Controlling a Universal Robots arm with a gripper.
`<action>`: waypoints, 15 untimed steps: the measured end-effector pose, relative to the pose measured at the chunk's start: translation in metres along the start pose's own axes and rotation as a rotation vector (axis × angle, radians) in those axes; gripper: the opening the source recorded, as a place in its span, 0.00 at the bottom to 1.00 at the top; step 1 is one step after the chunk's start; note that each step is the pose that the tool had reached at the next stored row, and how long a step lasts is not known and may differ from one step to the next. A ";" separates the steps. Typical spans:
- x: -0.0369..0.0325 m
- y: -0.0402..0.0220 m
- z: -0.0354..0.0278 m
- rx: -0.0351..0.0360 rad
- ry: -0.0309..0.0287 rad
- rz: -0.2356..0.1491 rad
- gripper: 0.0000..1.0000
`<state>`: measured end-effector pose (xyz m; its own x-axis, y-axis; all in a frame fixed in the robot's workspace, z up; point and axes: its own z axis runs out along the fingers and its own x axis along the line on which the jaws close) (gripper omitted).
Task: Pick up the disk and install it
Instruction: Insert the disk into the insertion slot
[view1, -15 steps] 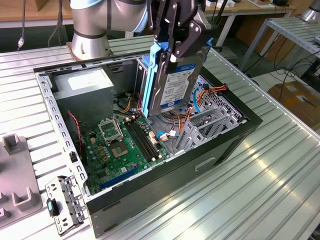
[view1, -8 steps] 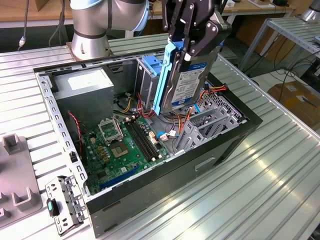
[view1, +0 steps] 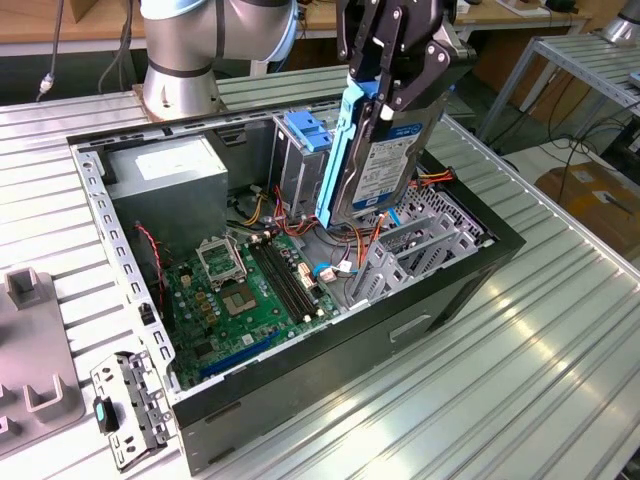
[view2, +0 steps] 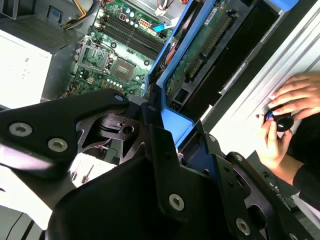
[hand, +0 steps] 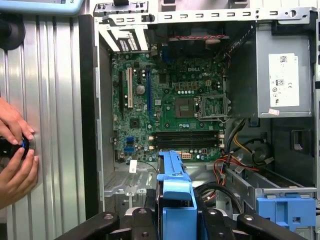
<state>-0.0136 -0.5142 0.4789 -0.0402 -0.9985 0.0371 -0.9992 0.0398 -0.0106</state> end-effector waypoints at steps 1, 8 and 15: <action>0.0000 0.0000 0.0000 0.0000 0.0000 0.000 0.37; 0.0092 -0.0005 0.0004 0.0000 0.0000 0.000 0.37; 0.0236 -0.0189 0.0018 -0.0006 0.0000 0.000 0.37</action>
<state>0.0043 -0.5385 0.4782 -0.0401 -0.9985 0.0372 -0.9992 0.0398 -0.0100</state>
